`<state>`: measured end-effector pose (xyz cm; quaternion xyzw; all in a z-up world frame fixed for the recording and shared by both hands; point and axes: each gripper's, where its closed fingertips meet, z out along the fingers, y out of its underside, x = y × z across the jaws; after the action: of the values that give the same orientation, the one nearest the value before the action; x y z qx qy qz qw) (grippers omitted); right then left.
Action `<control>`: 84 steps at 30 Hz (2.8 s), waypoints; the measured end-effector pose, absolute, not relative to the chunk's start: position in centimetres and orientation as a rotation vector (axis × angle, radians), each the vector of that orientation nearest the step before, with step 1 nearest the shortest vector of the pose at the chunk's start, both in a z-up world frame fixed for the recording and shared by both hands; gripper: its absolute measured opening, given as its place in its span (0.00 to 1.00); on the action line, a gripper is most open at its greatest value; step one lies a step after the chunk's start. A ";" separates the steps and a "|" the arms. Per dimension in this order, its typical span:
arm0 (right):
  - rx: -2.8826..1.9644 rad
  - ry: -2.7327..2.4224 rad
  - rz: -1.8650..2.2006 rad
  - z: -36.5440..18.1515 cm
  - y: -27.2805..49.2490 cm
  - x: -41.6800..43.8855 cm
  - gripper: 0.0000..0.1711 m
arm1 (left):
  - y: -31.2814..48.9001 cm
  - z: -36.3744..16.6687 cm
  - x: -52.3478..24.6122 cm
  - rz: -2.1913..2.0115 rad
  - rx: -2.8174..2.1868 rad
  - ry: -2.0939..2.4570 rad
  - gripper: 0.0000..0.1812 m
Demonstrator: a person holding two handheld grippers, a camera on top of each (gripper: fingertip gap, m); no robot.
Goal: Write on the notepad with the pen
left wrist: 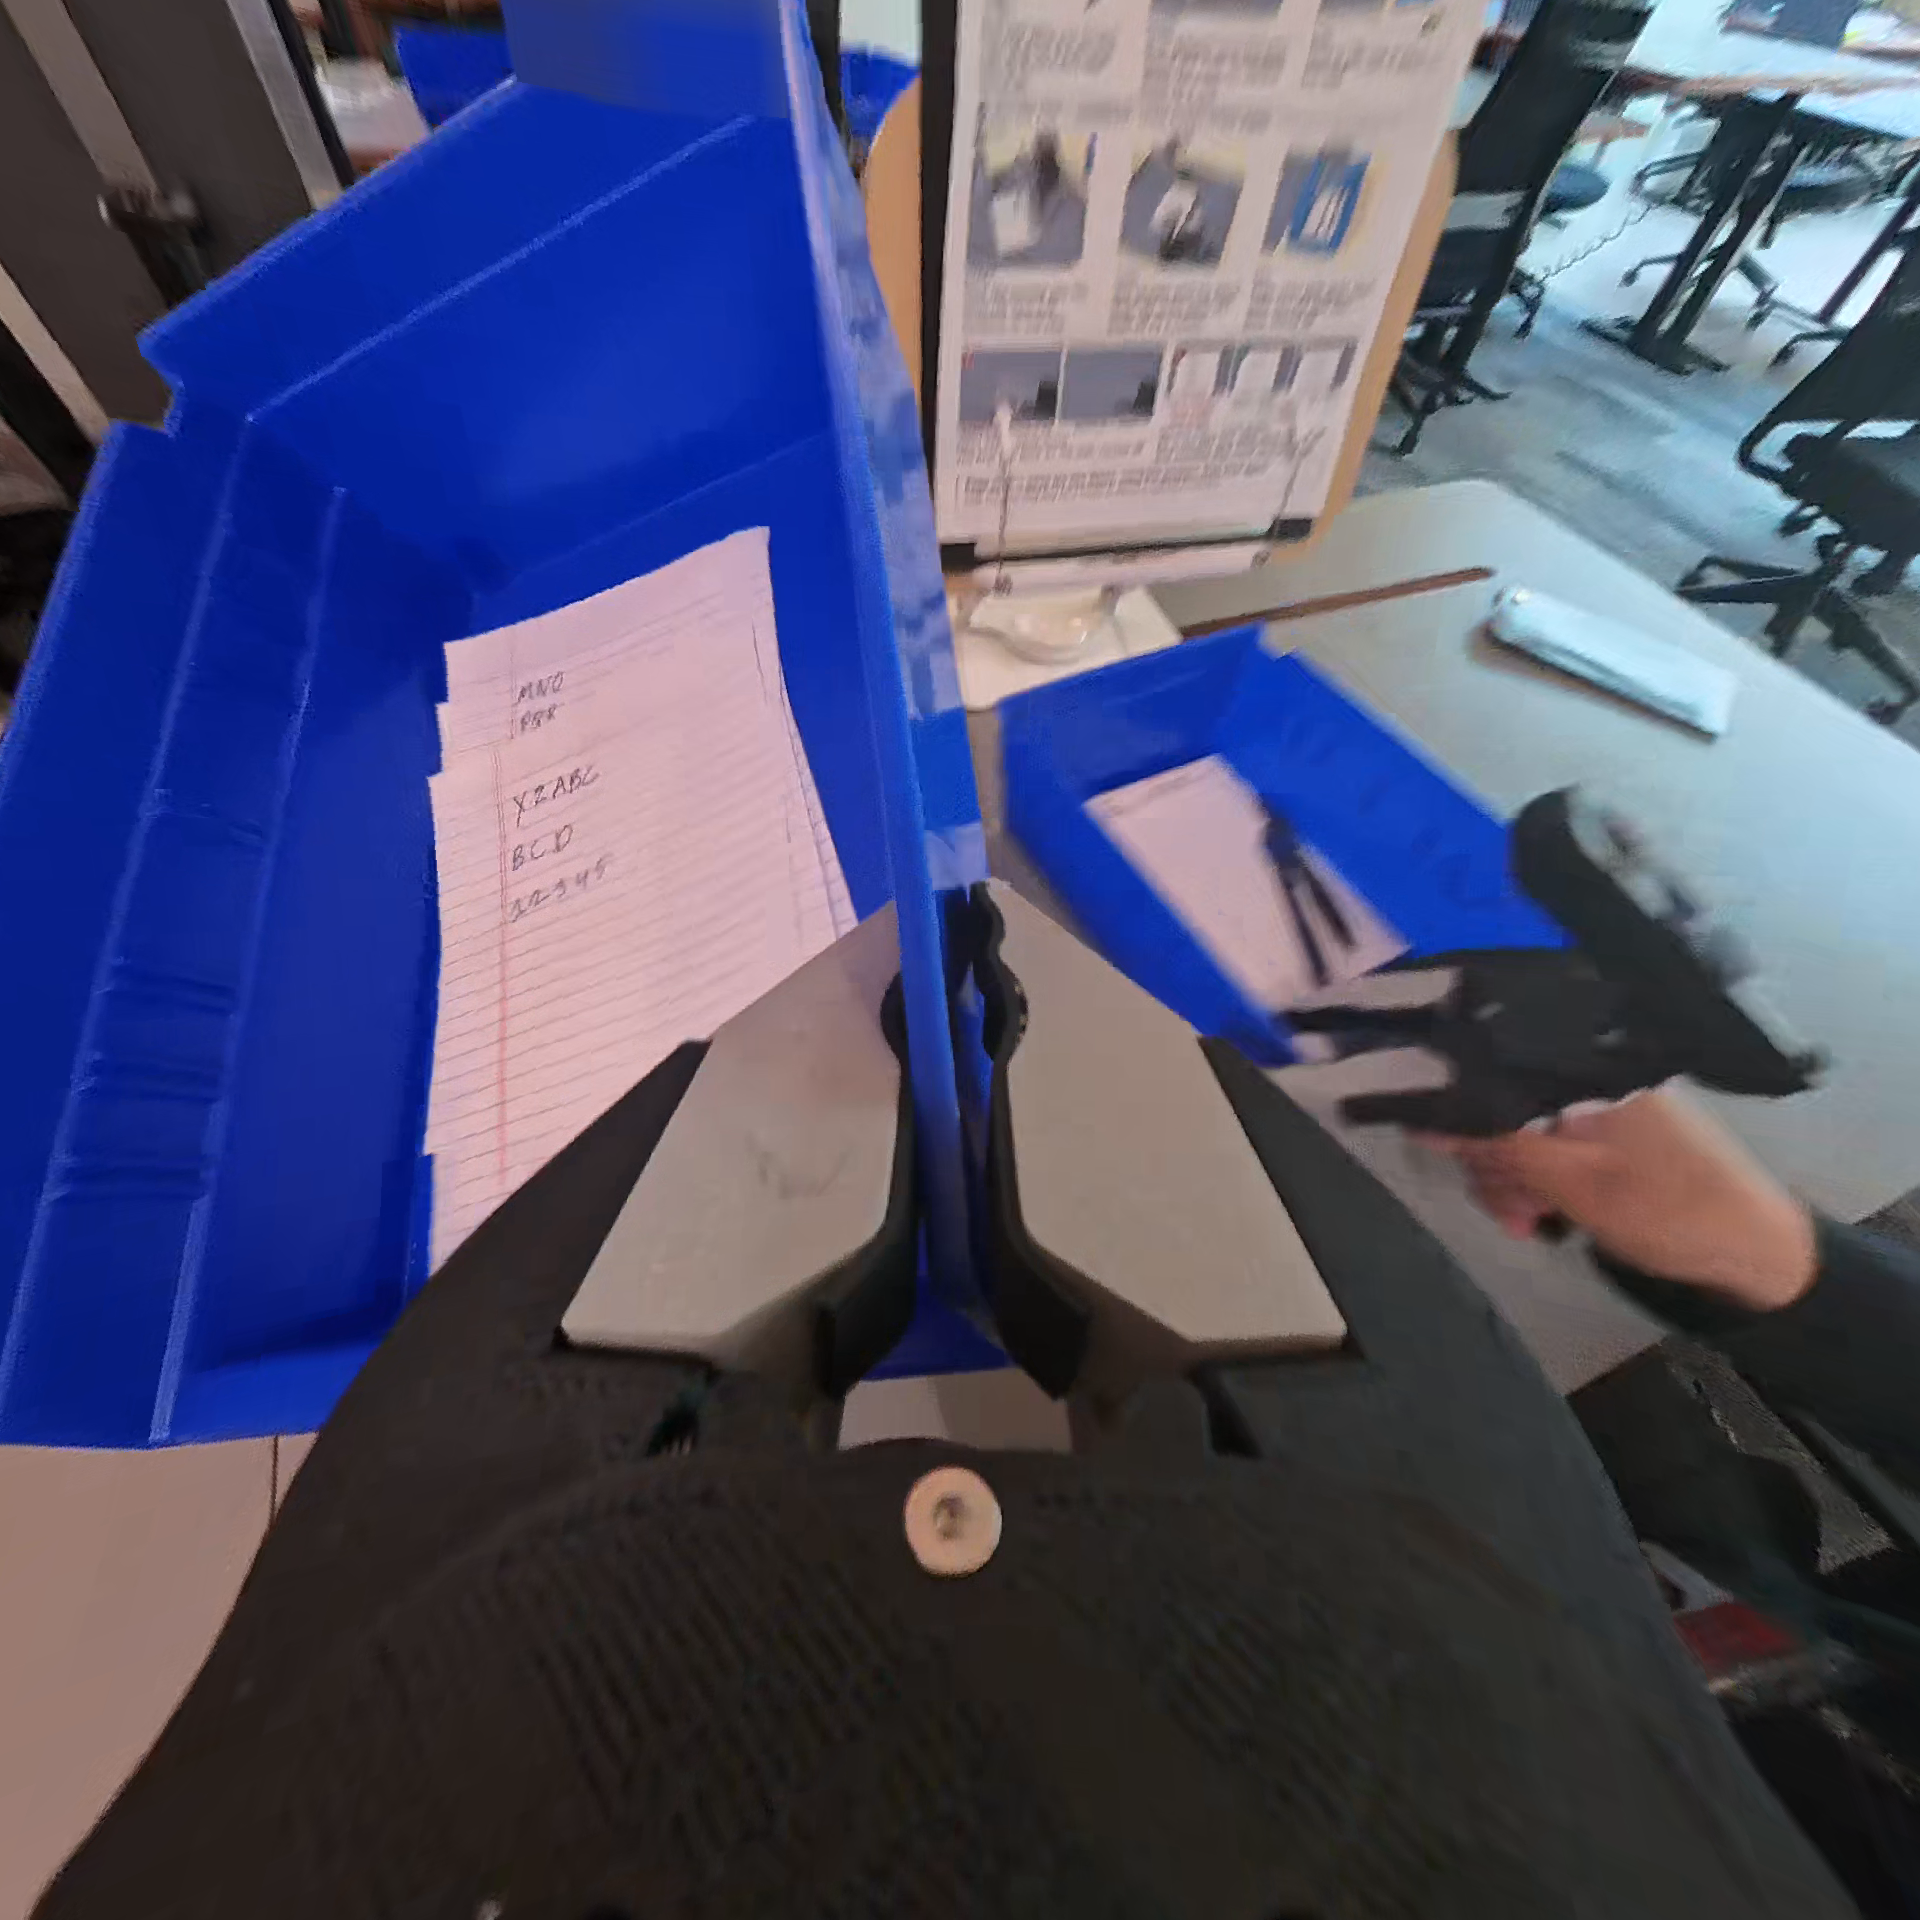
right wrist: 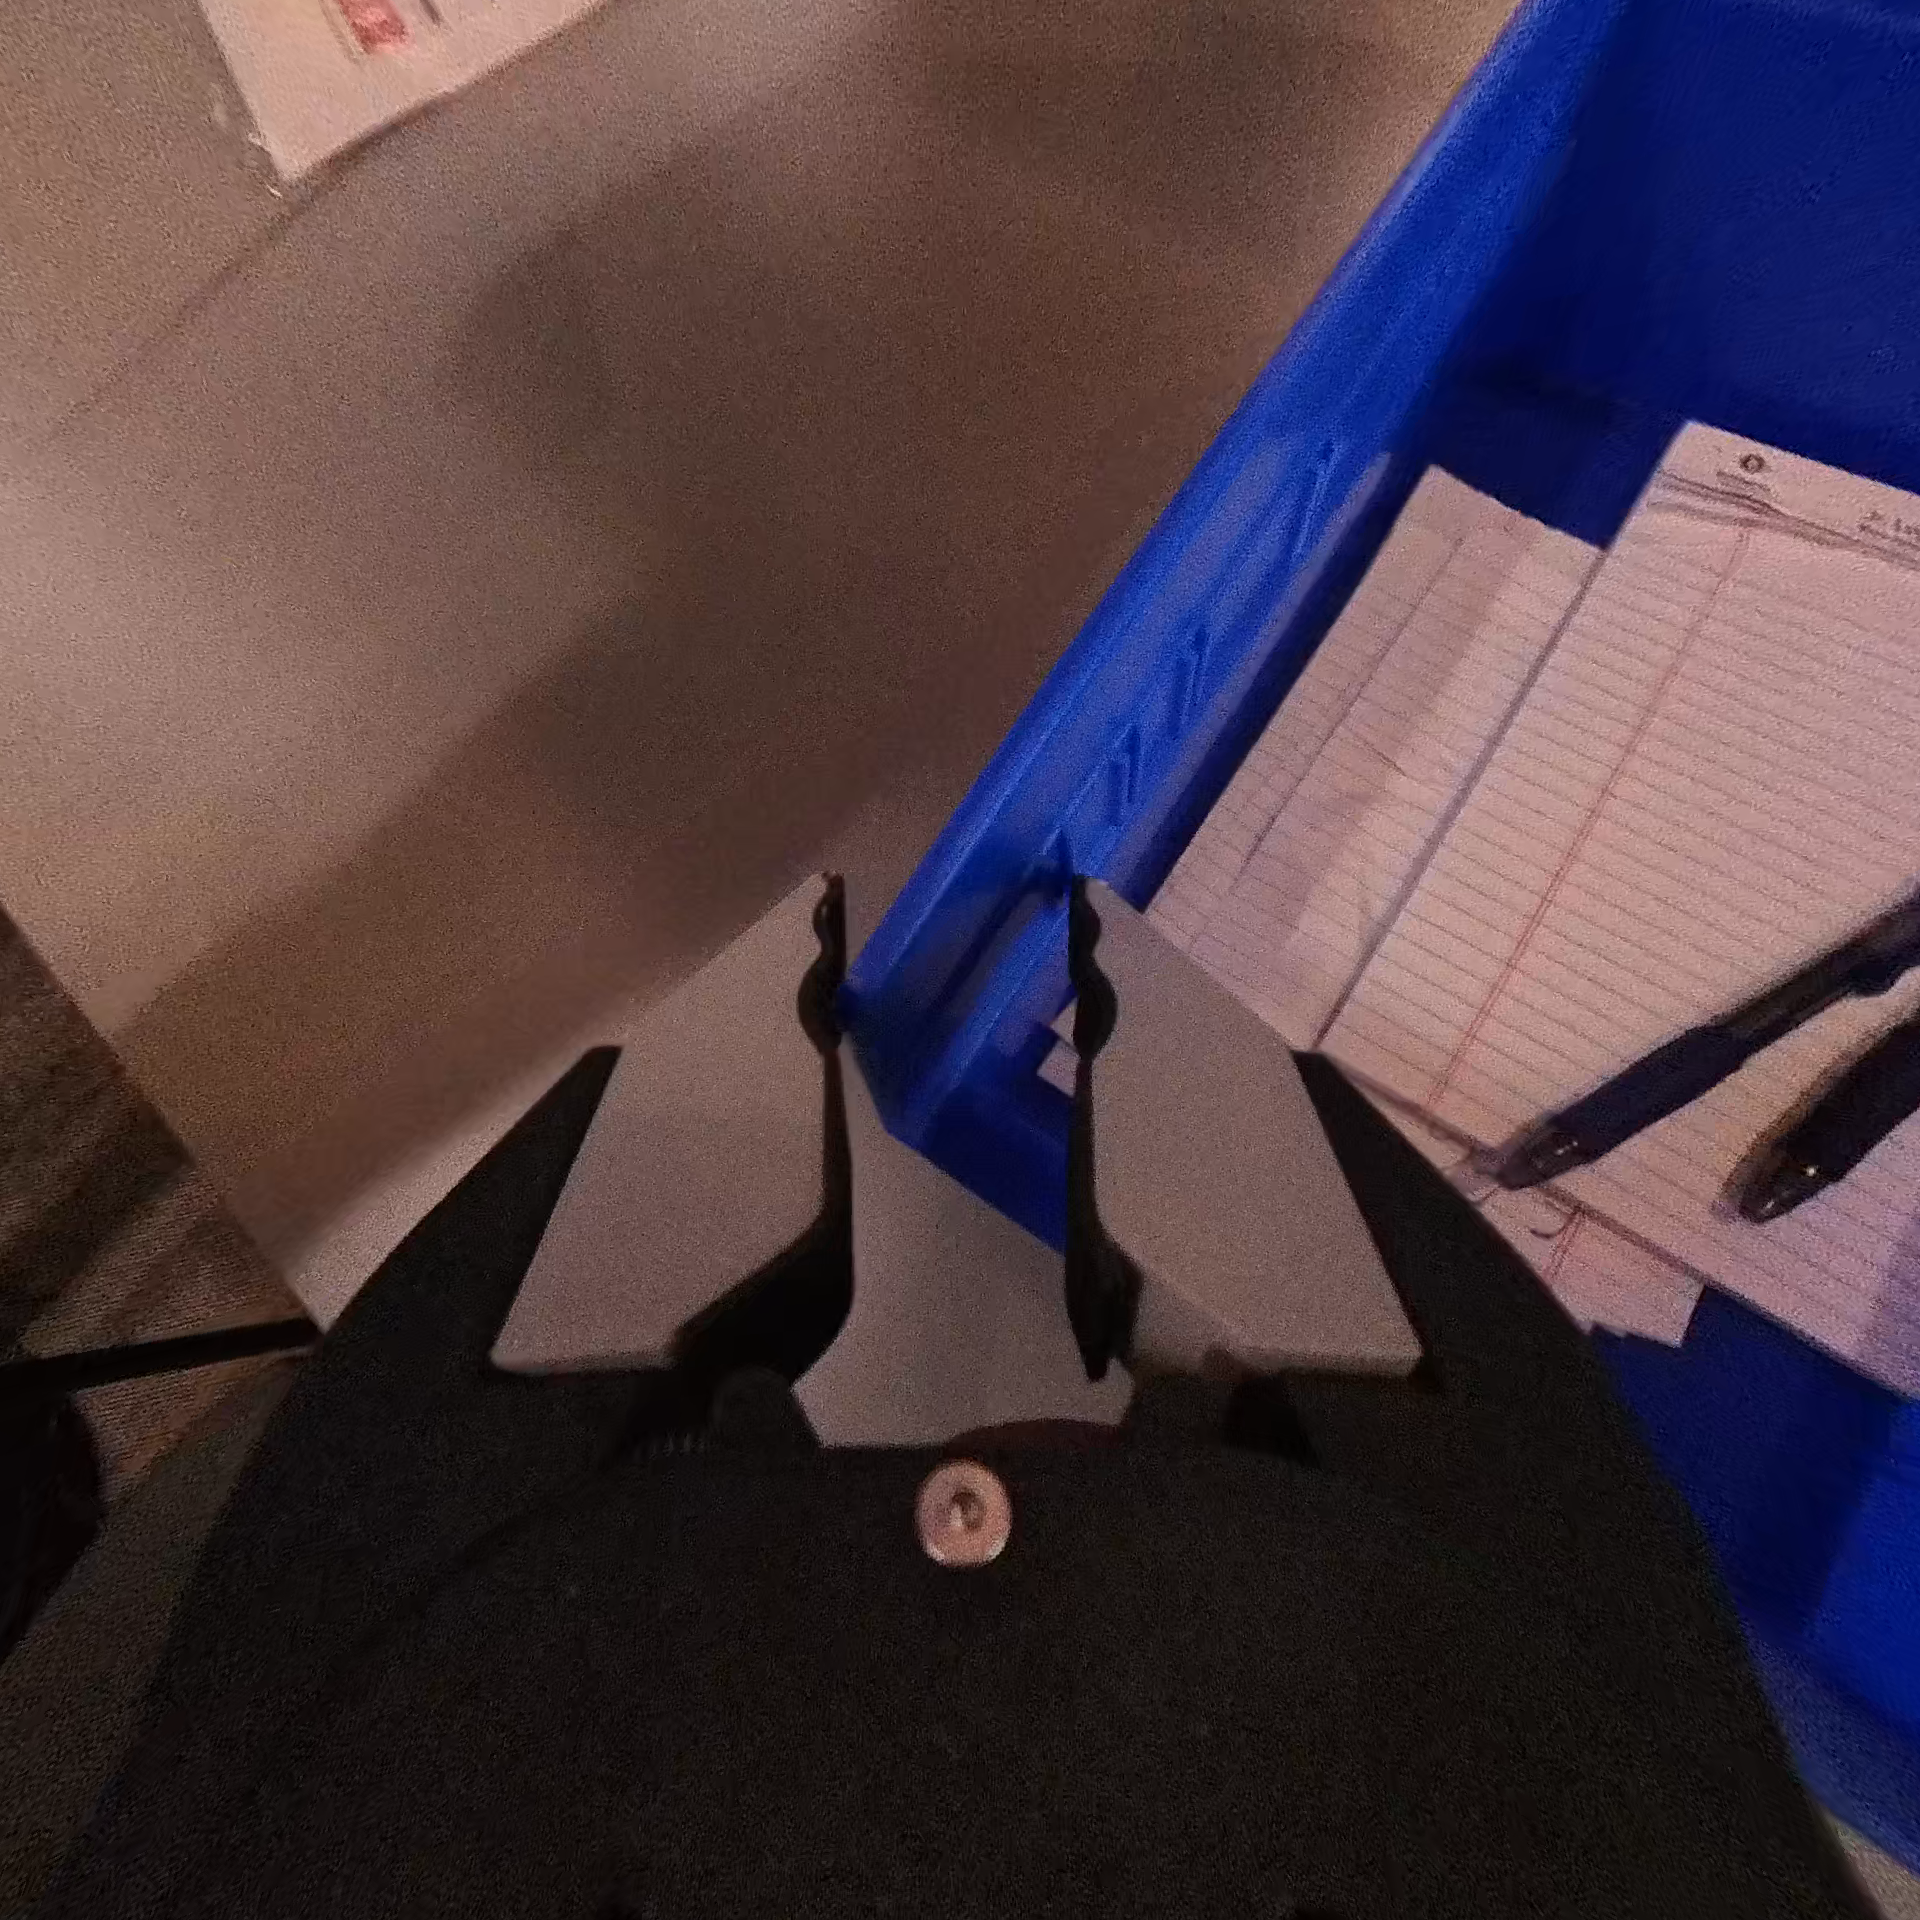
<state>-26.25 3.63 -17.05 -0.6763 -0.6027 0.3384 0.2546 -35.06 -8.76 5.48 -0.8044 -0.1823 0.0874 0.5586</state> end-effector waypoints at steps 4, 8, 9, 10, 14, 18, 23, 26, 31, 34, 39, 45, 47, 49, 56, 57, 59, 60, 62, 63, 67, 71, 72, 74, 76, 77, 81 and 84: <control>-1.625 -1.630 1.205 -10.0 -2.9 -27.9 0.13 | -8.7 9.7 -33.0 0.227 -1.833 -0.356 0.01; -1.444 -1.491 1.256 -4.0 1.1 -23.6 0.16 | -9.0 11.1 -31.8 0.258 -1.797 -0.315 0.01; -1.430 -1.474 1.262 -3.6 3.0 -22.3 0.16 | -8.8 11.2 -31.5 0.258 -1.794 -0.308 0.01; -1.435 -1.447 1.260 -3.6 5.2 -21.0 0.16 | -8.2 11.1 -30.9 0.255 -1.796 -0.295 0.01; -1.589 -1.236 1.215 -6.0 15.8 -15.7 0.17 | -3.3 10.0 -26.2 0.171 -1.815 -0.171 0.01; -1.724 -1.073 1.247 -7.9 22.7 -9.0 0.18 | 4.3 8.1 -18.0 -0.065 -1.824 -0.020 0.01; -1.762 -0.914 1.125 -7.1 28.8 -0.3 0.17 | 13.3 3.7 -8.8 -0.263 -1.900 0.083 0.02; -1.761 -0.834 1.069 -6.1 31.3 4.1 0.17 | 17.7 -0.1 -4.9 -0.268 -1.953 0.091 0.02; -1.828 -0.816 0.998 -7.5 33.4 7.6 0.17 | 24.1 -8.4 -0.3 -0.318 -2.035 -0.003 0.02; -1.905 -0.870 0.972 -10.1 33.3 7.5 0.18 | 26.2 -11.5 2.8 -0.282 -2.050 0.055 0.07; -1.996 -0.894 0.892 -13.7 33.5 7.6 0.19 | 22.4 -9.2 5.4 -0.181 -2.018 0.295 0.15; -1.906 -0.985 1.045 -11.4 26.7 5.9 0.23 | 11.5 -7.2 -7.3 0.147 -2.125 0.229 0.28; -1.818 -1.109 1.138 -10.4 21.8 3.1 0.25 | 8.7 -8.6 -12.5 0.281 -2.175 0.133 0.31; -1.775 -1.274 1.192 -10.9 16.8 -0.1 0.24 | 7.4 -11.2 -14.6 0.215 -2.239 0.051 0.31; -1.960 -1.445 0.919 -17.2 16.5 -3.3 0.00 | 8.0 -18.5 -17.5 0.238 -2.316 -0.013 0.00; -1.987 -1.414 0.843 -17.4 18.0 -2.1 0.00 | 7.9 -19.1 -17.6 0.217 -2.326 -0.033 0.00; -2.020 -1.350 0.627 -18.0 21.8 1.4 0.00 | 7.6 -19.5 -18.3 0.230 -2.317 -0.051 0.00; -2.035 -1.323 0.562 -18.1 23.5 3.2 0.00 | 7.4 -19.5 -19.0 0.255 -2.303 -0.071 0.00; -2.069 -1.256 0.507 -18.1 26.9 6.3 0.00 | 6.9 -19.3 -20.2 0.267 -2.280 -0.114 0.00; -2.086 -1.202 0.490 -18.0 28.9 7.5 0.00 | 6.7 -19.1 -20.4 0.247 -2.265 -0.120 0.00; -2.089 -1.170 0.618 -16.6 30.1 9.1 0.15 | 4.7 -17.2 -19.8 0.178 -2.201 -0.088 0.15; -1.860 -1.455 0.832 -15.1 23.4 6.7 0.22 | 1.2 -16.2 -19.7 0.247 -2.290 0.173 0.27; -1.809 -1.516 0.838 -15.2 22.3 6.2 0.23 | 0.4 -16.0 -21.3 0.330 -2.316 0.199 0.34; -1.759 -1.588 0.809 -16.1 21.3 5.4 0.24 | -1.2 -16.4 -23.9 0.396 -2.409 0.260 0.37; -1.784 -1.616 0.767 -17.6 21.5 4.9 0.24 | -2.0 -17.7 -26.1 0.386 -2.504 0.305 0.38; -1.801 -1.622 0.747 -18.3 21.7 4.6 0.24 | -2.4 -18.8 -27.4 0.412 -2.564 0.324 0.38; -1.832 -1.621 0.590 -20.7 24.2 4.5 0.27 | -3.6 -22.6 -31.7 0.583 -2.751 0.345 0.28; -1.819 -1.609 0.571 -20.8 25.3 4.7 0.29 | -3.3 -22.6 -32.0 0.566 -2.721 0.239 0.29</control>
<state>4.67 25.28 -20.82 -0.6912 -0.6115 0.2169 0.3181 -31.96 -3.28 -22.64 -0.9604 0.0844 0.1998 0.1750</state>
